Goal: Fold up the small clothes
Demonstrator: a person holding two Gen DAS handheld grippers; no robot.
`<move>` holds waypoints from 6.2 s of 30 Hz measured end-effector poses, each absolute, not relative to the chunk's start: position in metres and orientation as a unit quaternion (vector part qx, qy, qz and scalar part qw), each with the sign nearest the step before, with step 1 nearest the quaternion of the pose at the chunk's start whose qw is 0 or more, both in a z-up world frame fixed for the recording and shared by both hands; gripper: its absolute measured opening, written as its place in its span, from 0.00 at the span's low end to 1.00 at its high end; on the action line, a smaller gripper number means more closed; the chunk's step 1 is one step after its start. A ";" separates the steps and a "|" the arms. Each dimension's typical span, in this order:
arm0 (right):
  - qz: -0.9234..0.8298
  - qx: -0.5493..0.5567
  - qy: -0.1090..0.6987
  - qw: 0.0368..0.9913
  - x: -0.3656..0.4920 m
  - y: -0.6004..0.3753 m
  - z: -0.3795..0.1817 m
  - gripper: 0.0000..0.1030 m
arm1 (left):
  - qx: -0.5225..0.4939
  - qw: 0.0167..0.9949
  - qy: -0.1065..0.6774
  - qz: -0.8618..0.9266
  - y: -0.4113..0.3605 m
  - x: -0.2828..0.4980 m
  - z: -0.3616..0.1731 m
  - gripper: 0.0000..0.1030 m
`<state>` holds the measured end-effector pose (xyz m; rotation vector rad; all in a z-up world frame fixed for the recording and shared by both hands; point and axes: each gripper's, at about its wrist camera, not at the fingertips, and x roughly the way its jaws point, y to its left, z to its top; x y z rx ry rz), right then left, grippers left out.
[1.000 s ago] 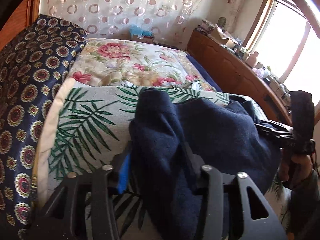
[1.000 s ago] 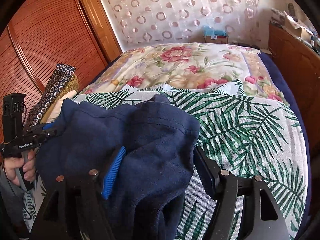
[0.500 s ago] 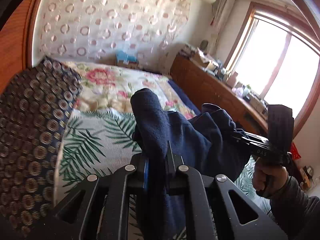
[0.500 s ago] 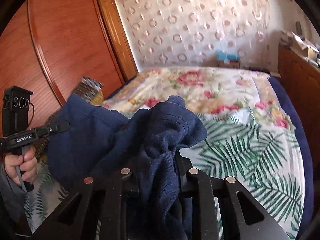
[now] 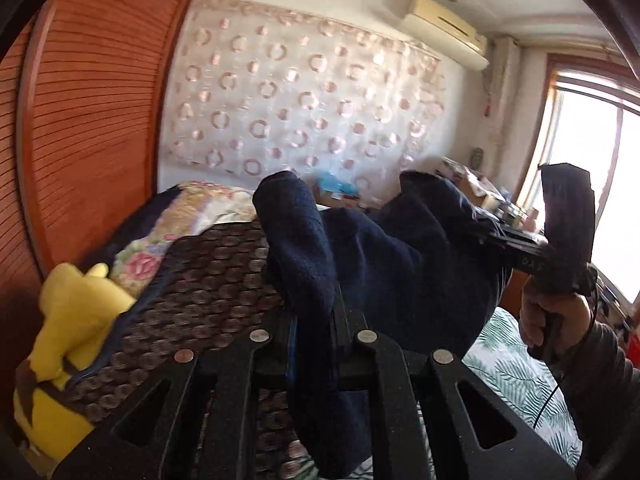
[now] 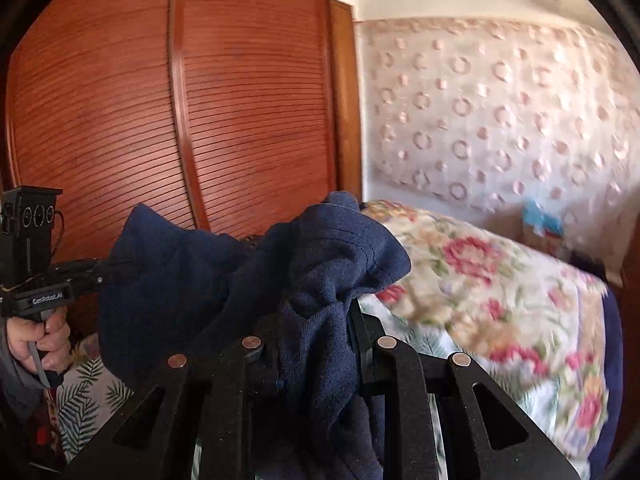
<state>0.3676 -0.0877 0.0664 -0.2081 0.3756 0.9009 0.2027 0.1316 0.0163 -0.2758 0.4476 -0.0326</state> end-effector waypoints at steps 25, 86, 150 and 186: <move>0.448 -0.169 0.178 0.859 0.416 0.067 0.074 0.44 | -0.218 0.937 0.247 0.112 0.184 0.149 -0.070 0.13; 0.287 -0.036 0.208 0.934 0.095 -0.153 0.011 0.82 | -0.022 0.975 0.219 0.016 0.033 0.065 0.000 0.85; 0.157 0.006 0.137 0.978 0.007 -0.216 0.038 0.82 | -0.007 0.980 0.198 -0.020 -0.030 0.046 0.048 0.85; 0.162 0.003 0.138 0.977 0.013 -0.234 0.036 0.82 | -0.006 0.980 0.197 -0.020 -0.029 0.046 0.047 0.85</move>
